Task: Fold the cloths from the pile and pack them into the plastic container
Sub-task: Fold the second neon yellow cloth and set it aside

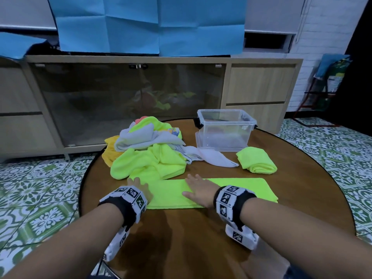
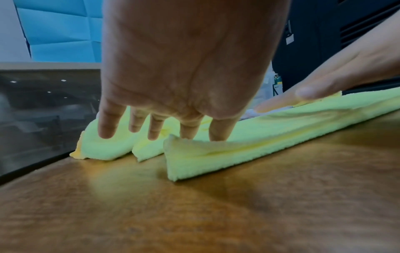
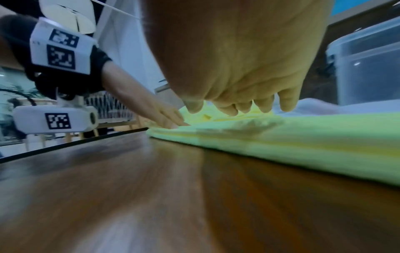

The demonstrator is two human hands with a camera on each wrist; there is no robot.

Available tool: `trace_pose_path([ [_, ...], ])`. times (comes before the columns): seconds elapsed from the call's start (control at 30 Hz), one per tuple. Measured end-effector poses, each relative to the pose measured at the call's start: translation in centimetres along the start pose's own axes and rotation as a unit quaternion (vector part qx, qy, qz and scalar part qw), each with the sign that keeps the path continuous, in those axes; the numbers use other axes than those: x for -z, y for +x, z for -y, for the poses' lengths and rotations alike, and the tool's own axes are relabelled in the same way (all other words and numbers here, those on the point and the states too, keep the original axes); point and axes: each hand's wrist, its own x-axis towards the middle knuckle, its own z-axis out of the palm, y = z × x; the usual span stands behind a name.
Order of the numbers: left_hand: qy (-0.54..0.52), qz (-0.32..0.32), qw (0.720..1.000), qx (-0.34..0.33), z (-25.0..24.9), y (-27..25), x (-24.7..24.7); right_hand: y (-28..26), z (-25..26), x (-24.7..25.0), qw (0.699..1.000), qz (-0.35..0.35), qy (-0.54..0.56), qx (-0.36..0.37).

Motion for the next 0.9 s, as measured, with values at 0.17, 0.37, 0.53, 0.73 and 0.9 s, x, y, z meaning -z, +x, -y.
trace_pose_path([
  [0.17,0.039,0.026,0.999,-0.01,0.6,0.5,-0.9,2.2,2.4,-1.3,0.998,0.04,-0.035,0.032],
  [0.37,0.006,0.028,0.999,-0.03,0.9,0.1,-1.4,0.6,-2.4,-1.7,0.997,0.052,-0.004,-0.055],
  [0.53,-0.025,0.015,0.999,-0.02,0.6,0.2,-2.0,-2.4,-7.8,-2.3,0.986,0.066,0.031,-0.151],
  [0.73,-0.058,-0.027,0.998,-0.024,-1.0,-1.3,-0.7,-4.7,-11.9,-2.9,0.963,0.066,0.072,-0.252],
  [0.9,-0.252,-0.004,0.967,-0.039,-0.2,-0.3,0.1,-5.2,-12.8,-3.1,0.958,0.065,0.079,-0.266],
])
